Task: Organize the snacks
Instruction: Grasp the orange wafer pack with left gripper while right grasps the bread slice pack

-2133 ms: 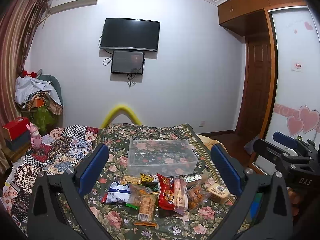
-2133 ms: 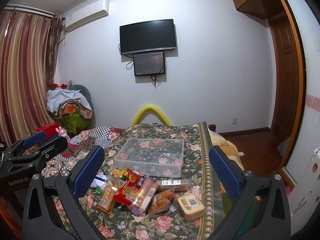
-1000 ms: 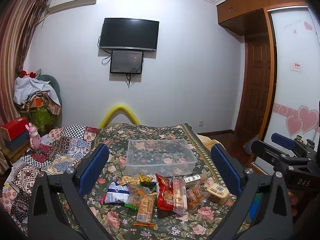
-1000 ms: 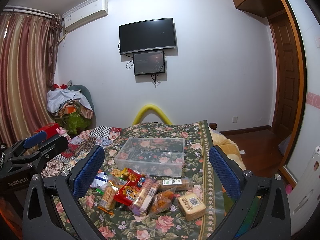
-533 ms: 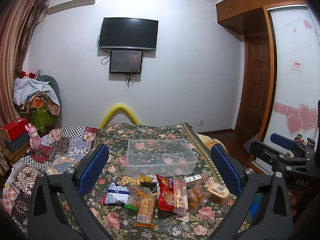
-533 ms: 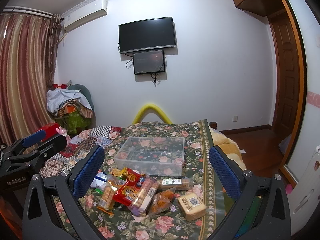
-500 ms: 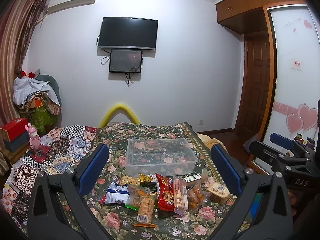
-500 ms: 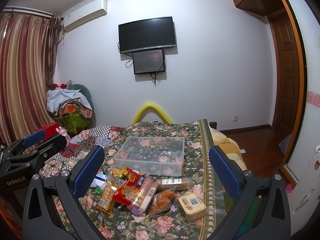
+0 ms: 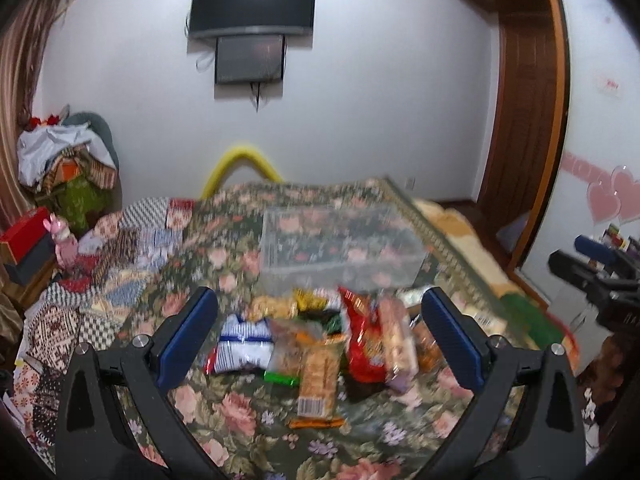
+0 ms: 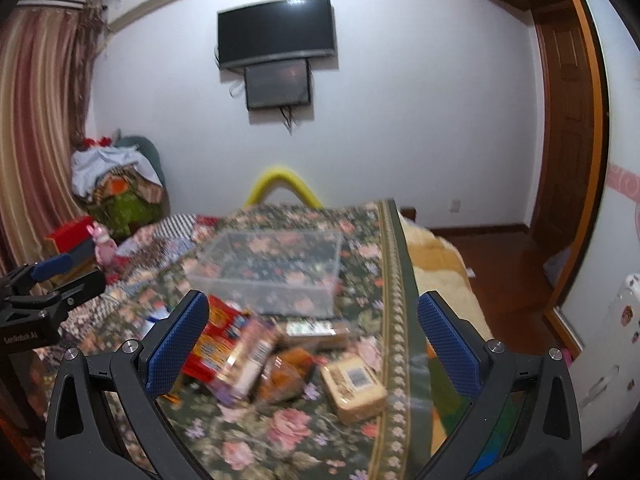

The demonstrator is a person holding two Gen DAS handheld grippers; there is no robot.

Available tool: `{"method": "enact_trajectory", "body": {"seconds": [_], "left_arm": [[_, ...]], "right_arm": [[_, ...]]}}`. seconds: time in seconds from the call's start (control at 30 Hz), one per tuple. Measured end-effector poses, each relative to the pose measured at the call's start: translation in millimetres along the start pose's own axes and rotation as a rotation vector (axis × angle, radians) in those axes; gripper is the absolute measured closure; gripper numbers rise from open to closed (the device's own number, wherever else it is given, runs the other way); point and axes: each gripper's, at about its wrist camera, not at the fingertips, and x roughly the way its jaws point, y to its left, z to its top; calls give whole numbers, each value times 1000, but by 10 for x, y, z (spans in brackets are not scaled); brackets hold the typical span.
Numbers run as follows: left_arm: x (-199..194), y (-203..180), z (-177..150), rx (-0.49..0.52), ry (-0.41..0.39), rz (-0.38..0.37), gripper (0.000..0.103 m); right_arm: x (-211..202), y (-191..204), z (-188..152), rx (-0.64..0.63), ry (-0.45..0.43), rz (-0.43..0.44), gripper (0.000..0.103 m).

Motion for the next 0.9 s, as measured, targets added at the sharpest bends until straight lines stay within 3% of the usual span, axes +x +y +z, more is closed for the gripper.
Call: {"method": "enact_trajectory", "body": {"seconds": [0.1,0.27,0.47,0.7,0.9], "left_arm": [[202,62,-115,-12,64,-4,1],[515,126,-291,-27,169,-11,15],[778,174,-505,-44,287,-31,23],[968,158,-748,-48,379,-68,29],[1160,89,-916,-60,453,-92,44]], "right_arm": [[144,-143,-97,5,59,-27,0],[346,-310,-233,12,157,-46,0],[611,-497,-451,25,274,-58,0],[878,-563,-624,34,380,-29,7],[1017,-542,-720,60,437,22,14]]}}
